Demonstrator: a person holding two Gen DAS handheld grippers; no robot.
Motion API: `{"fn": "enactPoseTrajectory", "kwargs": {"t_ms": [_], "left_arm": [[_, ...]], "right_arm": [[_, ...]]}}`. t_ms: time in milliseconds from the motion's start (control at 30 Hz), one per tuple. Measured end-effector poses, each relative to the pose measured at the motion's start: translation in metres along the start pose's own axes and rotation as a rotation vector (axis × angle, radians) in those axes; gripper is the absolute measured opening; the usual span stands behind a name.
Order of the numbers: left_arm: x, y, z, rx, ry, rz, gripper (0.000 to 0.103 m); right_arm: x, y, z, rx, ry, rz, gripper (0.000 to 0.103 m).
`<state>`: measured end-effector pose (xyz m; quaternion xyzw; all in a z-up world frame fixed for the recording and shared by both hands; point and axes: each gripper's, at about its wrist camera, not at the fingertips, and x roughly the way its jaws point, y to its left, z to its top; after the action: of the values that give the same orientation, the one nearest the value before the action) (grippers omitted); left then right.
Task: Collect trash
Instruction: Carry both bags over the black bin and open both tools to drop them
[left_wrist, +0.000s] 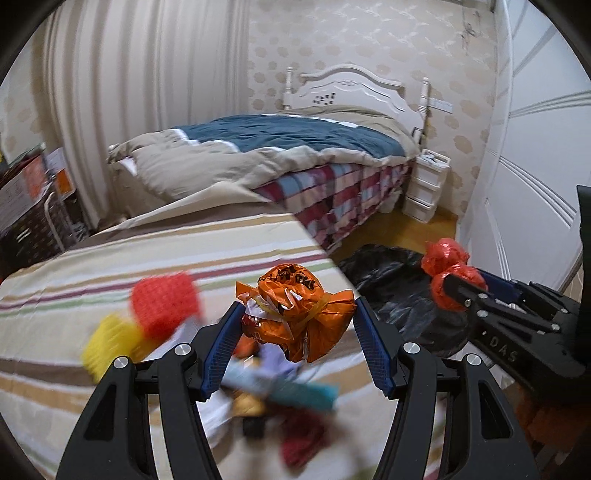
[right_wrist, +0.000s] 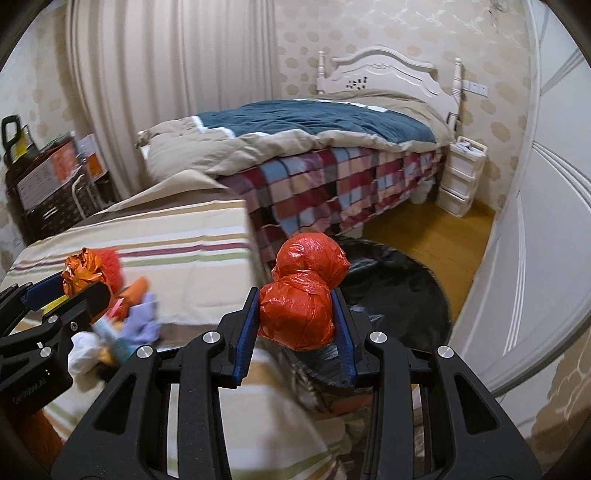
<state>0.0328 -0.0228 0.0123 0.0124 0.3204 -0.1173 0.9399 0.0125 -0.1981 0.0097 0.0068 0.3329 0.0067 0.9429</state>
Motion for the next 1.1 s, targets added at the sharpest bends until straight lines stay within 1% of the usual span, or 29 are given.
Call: {"fn": "enactPoseTrajectory", "kwargs": {"t_ms": [200,300,567,800,867,900,933,967,1100], "left_arm": [[0.039,-0.034,0.019,0.041,0.015,-0.016,0.061],[0.059,-0.046,0.022,0.056,0.041,-0.019,0.061],[0.102,-0.070,0.029,0.094,0.096,0.001,0.062],[0.119,-0.079,0.035,0.102,0.119,0.005,0.062],[0.122,-0.080,0.036,0.101,0.125,0.003,0.064],[0.123,-0.079,0.035,0.100,0.128,0.006,0.068],[0.123,-0.079,0.035,0.097,0.126,0.011,0.074],[0.123,-0.079,0.035,0.093,0.124,0.013,0.076],[0.123,-0.077,0.036,0.084,0.125,0.018,0.082]], "right_arm": [[0.020,-0.031,0.005,0.028,0.006,-0.030,0.037],[0.030,-0.044,0.008,0.032,0.010,-0.045,0.037],[0.053,-0.066,0.012,0.039,0.029,-0.060,0.037],[0.066,-0.080,0.013,0.065,0.048,-0.067,0.037],[0.068,-0.083,0.014,0.068,0.052,-0.070,0.038],[0.068,-0.084,0.014,0.069,0.052,-0.071,0.038],[0.069,-0.085,0.014,0.070,0.051,-0.075,0.041],[0.069,-0.086,0.013,0.071,0.050,-0.080,0.048],[0.069,-0.089,0.012,0.081,0.044,-0.100,0.056]]}}
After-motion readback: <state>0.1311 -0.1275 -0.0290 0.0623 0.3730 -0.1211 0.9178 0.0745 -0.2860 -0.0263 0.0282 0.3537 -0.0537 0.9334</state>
